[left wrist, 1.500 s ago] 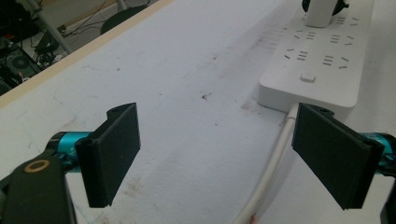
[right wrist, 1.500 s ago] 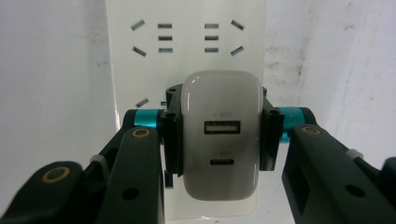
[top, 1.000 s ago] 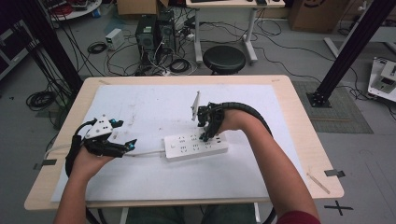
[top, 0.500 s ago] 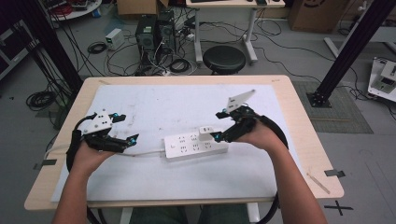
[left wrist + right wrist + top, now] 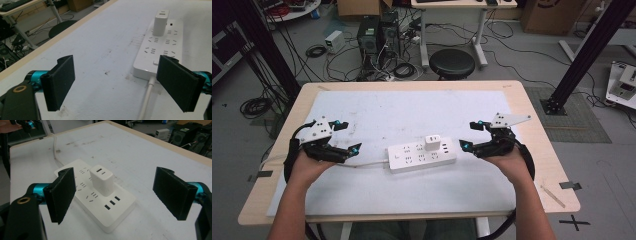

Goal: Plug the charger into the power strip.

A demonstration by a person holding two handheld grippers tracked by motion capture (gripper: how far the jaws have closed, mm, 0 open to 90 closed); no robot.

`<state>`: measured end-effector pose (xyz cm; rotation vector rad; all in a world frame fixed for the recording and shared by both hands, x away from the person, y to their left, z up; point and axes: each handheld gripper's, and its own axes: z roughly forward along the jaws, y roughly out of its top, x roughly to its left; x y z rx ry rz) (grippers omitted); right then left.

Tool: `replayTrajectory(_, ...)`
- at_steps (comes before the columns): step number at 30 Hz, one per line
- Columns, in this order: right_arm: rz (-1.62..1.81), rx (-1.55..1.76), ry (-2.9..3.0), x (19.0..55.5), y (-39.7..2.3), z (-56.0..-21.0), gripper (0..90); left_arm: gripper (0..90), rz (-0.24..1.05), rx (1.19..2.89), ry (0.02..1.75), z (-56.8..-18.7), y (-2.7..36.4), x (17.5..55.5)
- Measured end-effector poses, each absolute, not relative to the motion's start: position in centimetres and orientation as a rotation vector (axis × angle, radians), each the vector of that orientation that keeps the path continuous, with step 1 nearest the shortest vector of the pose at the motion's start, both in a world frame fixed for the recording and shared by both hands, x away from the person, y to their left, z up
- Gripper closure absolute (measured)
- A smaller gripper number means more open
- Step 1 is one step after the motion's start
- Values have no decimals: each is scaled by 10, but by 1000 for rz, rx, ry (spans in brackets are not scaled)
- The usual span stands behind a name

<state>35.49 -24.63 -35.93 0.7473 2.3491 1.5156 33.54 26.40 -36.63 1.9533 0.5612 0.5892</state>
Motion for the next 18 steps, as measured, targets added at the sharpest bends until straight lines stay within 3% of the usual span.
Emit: replayTrajectory(18, 1508, 763, 2364, 357, -247, -364, 189, 154, 581, 1958, 596, -371, 263, 344)
